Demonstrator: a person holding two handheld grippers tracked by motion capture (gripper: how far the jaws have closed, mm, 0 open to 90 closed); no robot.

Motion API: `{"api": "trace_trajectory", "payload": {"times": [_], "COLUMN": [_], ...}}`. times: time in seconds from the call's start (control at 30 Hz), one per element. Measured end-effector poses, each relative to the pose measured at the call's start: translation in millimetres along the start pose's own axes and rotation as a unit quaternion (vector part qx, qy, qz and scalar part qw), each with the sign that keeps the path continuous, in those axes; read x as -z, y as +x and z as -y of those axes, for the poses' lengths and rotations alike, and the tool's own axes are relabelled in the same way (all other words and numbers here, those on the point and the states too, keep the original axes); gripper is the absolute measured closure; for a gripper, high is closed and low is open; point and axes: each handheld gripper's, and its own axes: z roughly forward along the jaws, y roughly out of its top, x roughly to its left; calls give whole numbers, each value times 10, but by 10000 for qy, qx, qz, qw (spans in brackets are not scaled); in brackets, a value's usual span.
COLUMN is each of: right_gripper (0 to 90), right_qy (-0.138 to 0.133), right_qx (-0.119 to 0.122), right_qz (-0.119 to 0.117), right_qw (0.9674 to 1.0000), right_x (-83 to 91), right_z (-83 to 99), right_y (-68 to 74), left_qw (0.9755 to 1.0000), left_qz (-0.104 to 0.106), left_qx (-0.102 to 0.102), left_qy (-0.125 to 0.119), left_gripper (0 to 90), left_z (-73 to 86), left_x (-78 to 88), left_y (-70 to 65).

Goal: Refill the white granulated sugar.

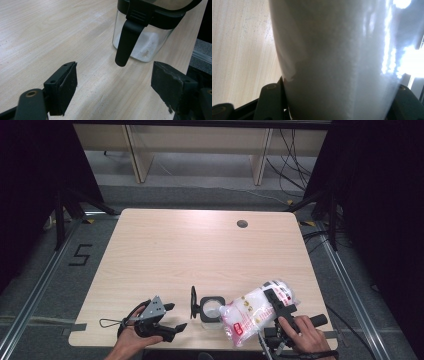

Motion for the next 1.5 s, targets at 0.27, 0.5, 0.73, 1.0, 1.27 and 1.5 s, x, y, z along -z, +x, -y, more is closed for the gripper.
{"api": "trace_trajectory", "payload": {"times": [0.27,0.5,0.73,1.0,1.27,1.5], "right_gripper": [426,426,426,426,426,426], "right_qy": [-129,-17,-7,-80,-45,-208], "right_qx": [108,193,41,106,-58,283], "right_qz": [94,-11,-6,89,72,211], "right_qw": [9998,9998,10000,9999,9999,9992], "right_x": [-12,1,5,3,16,7], "right_z": [-10,-9,-6,-13,-32,-43], "right_y": [-15,-29,-12,-21,15,-37], "left_qw": [10000,10000,10000,10000,10000,10000], "left_qz": [-14,-14,-1,-34,-39,-38], "left_qx": [8,2,3,-30,-33,-29], "left_qy": [-2,0,0,47,43,41], "left_gripper": [206,207,207,209,208,208], "left_z": [1,0,1,1,1,1], "left_x": [1,1,0,1,3,3], "left_y": [0,1,0,2,2,2]}}
